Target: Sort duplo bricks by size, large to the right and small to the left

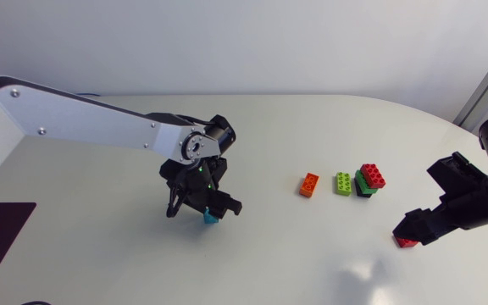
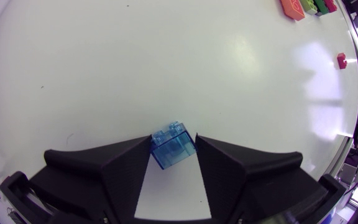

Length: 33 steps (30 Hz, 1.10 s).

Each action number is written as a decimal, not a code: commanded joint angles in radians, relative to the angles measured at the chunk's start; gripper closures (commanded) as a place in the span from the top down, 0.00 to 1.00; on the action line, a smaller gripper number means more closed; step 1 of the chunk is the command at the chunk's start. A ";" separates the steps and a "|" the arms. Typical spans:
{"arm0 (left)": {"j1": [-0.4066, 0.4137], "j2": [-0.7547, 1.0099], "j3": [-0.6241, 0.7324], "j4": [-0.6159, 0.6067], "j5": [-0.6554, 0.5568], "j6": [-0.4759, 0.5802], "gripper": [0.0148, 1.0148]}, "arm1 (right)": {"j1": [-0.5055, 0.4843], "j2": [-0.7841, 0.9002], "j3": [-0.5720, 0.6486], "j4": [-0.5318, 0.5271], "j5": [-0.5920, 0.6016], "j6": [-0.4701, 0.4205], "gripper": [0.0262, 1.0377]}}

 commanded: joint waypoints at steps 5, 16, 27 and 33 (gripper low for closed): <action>0.032 -0.009 -0.038 0.019 -0.001 -0.019 0.32 | -0.053 -0.011 -0.006 0.010 0.005 -0.042 0.96; 0.169 -0.159 -0.181 -0.019 -0.001 0.057 0.30 | -0.132 0.043 0.000 0.031 0.015 -0.078 0.96; 0.258 -0.262 -0.291 -0.056 -0.007 0.112 0.40 | -0.134 0.242 -0.027 0.208 0.094 -0.020 0.96; 0.236 -0.294 -0.290 -0.088 -0.015 0.107 0.91 | -0.129 0.357 -0.035 0.298 0.116 -0.003 0.96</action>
